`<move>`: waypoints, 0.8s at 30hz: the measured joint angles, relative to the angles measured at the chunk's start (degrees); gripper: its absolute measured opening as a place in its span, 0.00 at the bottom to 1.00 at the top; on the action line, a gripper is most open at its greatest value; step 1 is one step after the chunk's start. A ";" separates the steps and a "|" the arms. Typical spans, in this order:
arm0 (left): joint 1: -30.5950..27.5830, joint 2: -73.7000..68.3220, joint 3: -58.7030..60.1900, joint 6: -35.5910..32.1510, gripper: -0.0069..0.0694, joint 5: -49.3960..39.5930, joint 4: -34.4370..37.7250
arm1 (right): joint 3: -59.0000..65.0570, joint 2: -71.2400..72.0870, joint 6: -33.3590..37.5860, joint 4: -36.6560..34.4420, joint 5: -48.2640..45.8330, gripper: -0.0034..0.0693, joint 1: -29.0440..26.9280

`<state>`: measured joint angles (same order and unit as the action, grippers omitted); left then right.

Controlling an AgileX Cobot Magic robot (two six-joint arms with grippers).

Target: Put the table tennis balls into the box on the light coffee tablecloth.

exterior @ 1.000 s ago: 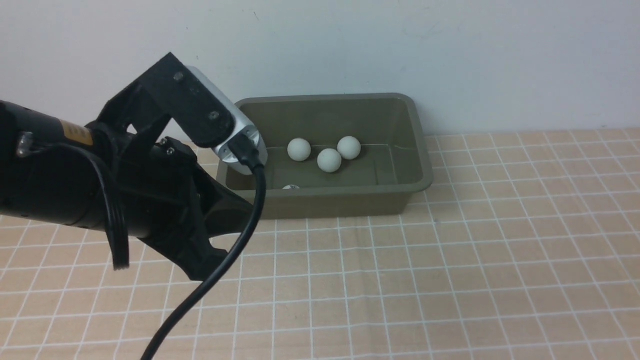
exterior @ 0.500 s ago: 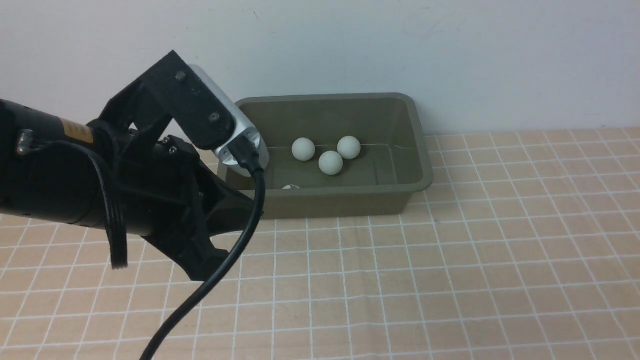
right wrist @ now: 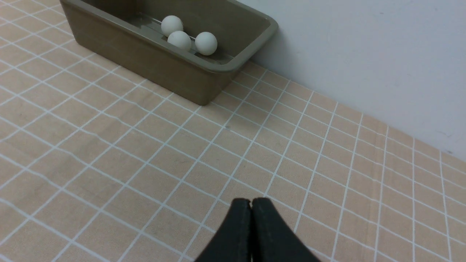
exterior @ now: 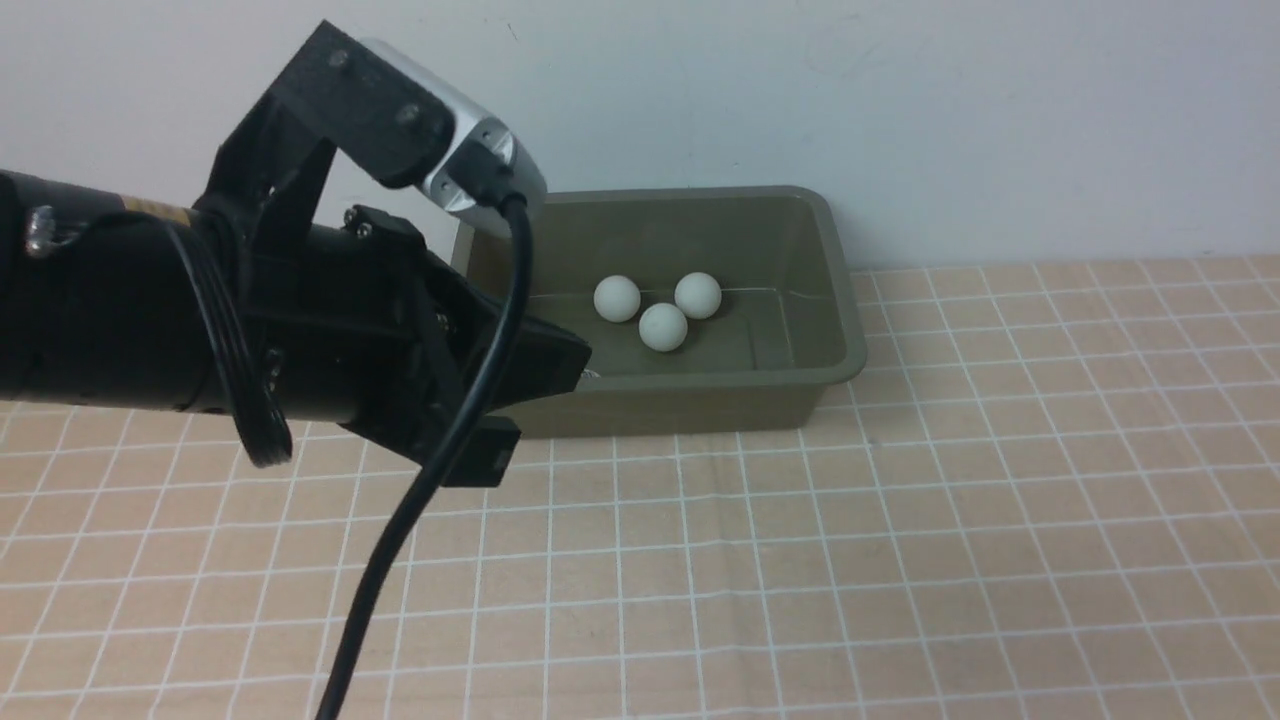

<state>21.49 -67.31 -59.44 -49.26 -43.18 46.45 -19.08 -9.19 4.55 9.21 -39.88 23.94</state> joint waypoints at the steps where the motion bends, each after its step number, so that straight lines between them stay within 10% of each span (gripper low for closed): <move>1: 0.00 0.00 0.00 -0.88 0.00 0.64 0.14 | 0.00 0.00 0.00 0.00 0.00 0.02 0.00; 24: 0.19 2.54 0.13 -4.36 0.00 2.11 6.94 | 0.00 0.00 -0.05 0.00 0.05 0.02 0.00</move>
<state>21.68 -64.77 -59.32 -53.63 -41.07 53.39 -19.08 -9.19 4.50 9.21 -39.84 23.94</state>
